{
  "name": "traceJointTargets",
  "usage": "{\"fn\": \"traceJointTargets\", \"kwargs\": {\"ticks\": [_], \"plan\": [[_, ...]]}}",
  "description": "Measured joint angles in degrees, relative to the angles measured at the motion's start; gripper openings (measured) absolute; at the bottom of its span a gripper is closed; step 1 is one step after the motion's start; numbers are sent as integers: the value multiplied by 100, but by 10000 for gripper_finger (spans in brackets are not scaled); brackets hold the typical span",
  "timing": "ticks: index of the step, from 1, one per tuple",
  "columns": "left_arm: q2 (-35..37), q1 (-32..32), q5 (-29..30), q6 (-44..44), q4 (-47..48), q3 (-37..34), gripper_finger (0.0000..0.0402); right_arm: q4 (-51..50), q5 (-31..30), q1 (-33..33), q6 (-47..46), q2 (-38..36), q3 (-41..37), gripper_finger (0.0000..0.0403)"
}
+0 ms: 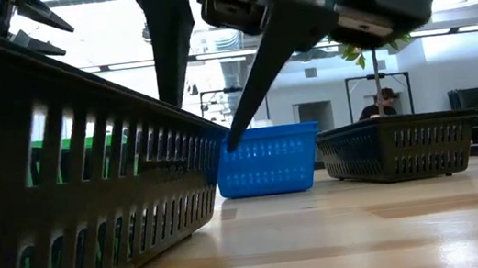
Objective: Stack baskets by color
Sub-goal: Stack the bottom black bin on top of the black bin
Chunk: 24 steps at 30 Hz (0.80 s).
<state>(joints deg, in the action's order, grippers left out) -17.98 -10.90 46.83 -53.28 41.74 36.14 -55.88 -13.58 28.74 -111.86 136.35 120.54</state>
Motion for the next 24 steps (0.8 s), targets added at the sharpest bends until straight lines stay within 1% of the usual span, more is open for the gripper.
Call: {"fn": "traceJointTargets", "kwargs": {"ticks": [8,14,18,22,24], "plan": [[0,0,-2,7,-2,0,203,106,4,-18,184,-11,6,153],[0,0,-4,9,-2,2,203,121,126,-22,252,-11,6,131],[0,-1,-6,9,0,0,203,121,286,-22,306,-11,6,93],[0,-1,-6,9,-2,0,203,123,306,-22,442,-11,6,30],[0,-1,-12,8,-2,0,203,121,321,-22,520,-11,6,11]]}}
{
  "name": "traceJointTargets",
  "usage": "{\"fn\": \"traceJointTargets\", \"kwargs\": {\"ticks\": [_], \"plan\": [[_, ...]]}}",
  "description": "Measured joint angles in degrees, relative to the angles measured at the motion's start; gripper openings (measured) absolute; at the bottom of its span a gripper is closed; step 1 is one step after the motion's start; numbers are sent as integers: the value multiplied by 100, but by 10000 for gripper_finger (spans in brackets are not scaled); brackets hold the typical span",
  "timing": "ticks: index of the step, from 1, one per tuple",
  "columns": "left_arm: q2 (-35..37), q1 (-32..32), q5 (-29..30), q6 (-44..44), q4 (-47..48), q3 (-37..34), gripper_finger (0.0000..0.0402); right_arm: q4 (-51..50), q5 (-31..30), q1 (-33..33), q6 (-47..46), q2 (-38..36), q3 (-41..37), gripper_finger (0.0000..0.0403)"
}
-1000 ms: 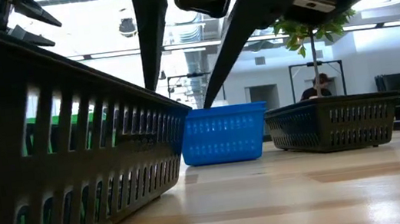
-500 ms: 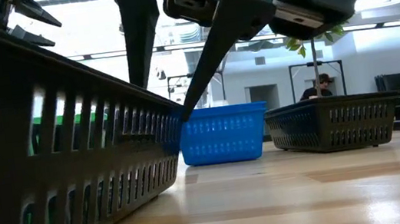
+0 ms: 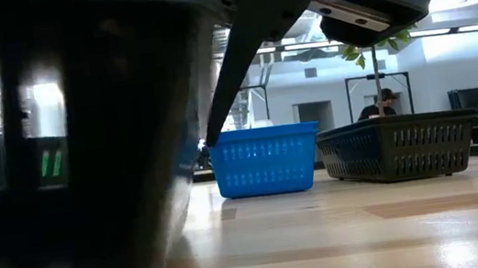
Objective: Stack baskets by color
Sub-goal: Stack the bottom black bin on top of the black bin
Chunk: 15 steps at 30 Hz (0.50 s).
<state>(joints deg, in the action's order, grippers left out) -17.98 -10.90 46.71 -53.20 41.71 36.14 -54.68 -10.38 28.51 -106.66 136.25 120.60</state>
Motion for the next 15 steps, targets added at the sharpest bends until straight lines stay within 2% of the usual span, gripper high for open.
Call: {"fn": "traceJointTargets", "kwargs": {"ticks": [15], "plan": [[0,0,9,-102,-4,0,203,-170,-15,-117,294,-10,0,4]]}}
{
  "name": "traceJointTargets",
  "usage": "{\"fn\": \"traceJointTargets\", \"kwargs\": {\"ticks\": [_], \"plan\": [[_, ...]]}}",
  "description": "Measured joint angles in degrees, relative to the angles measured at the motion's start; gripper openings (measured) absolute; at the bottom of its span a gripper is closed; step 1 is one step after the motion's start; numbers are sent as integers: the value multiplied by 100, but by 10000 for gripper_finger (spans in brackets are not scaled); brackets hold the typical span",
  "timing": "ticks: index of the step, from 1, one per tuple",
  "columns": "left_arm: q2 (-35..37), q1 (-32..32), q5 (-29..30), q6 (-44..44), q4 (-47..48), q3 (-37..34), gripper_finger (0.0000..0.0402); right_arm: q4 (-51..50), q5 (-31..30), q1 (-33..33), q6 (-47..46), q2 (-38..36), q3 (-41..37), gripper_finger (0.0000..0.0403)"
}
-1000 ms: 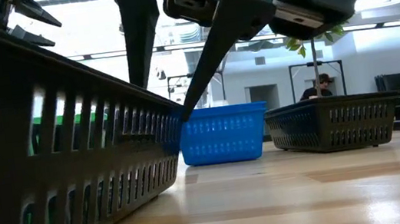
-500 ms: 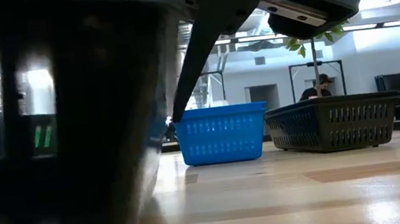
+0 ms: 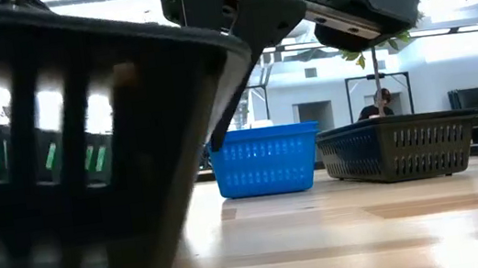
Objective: Stack baskets by color
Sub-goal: Stack the bottom black bin on top of the black bin
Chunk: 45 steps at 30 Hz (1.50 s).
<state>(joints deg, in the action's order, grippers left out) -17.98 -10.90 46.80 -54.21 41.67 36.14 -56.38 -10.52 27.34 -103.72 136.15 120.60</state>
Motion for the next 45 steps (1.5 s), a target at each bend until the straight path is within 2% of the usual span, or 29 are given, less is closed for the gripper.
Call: {"fn": "traceJointTargets", "kwargs": {"ticks": [14,31,39,45], "plan": [[0,-2,16,0,2,0,203,-700,-67,-121,500,-672,2,1],[0,-1,13,61,0,0,203,-2285,-759,-160,438,-1626,3,0],[0,-2,13,61,0,0,203,-3375,-1059,-189,390,-2213,2,0],[0,0,41,59,-2,0,203,-3355,-1537,-426,1082,-2825,-14,0]]}}
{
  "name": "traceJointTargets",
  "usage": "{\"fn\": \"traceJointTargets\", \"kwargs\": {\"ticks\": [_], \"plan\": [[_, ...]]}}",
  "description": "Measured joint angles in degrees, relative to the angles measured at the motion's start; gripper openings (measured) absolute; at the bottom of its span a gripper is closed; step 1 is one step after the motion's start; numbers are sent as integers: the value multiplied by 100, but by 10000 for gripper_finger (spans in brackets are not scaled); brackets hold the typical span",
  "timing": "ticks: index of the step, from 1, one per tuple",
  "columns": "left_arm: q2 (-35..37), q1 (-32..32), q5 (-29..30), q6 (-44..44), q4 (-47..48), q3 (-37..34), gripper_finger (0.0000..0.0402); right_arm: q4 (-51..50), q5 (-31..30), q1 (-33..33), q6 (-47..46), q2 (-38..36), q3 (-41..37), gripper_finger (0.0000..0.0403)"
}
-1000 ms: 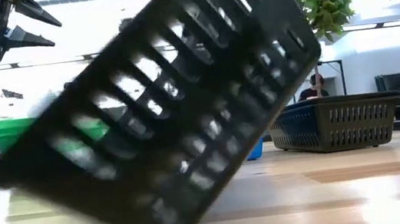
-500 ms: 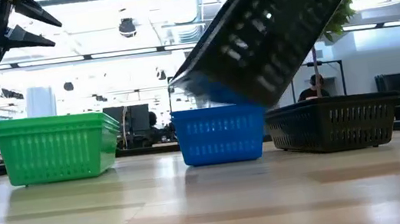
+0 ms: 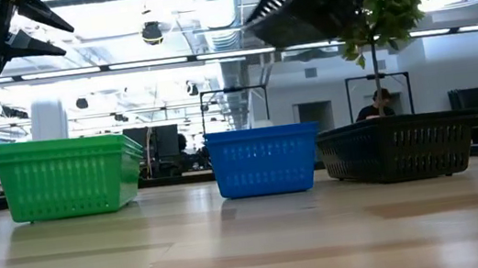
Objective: Stack baskets by color
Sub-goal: Stack the bottom black bin on top of the black bin
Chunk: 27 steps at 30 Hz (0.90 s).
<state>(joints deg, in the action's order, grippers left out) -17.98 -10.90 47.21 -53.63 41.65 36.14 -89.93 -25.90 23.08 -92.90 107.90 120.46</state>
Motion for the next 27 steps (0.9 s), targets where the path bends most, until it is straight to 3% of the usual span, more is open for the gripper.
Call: {"fn": "traceJointTargets", "kwargs": {"ticks": [4,10,22,27], "plan": [[2,0,14,-2,-11,0,203,-11,0,-269,165,-467,-607,0],[2,1,1,-2,-15,0,203,173,181,-358,-332,-1346,-2144,0],[2,1,274,-14,-17,0,203,3368,157,-516,-61,-3446,-5705,0],[2,1,366,-144,-17,0,203,4437,435,-840,408,-3997,-6640,0]]}}
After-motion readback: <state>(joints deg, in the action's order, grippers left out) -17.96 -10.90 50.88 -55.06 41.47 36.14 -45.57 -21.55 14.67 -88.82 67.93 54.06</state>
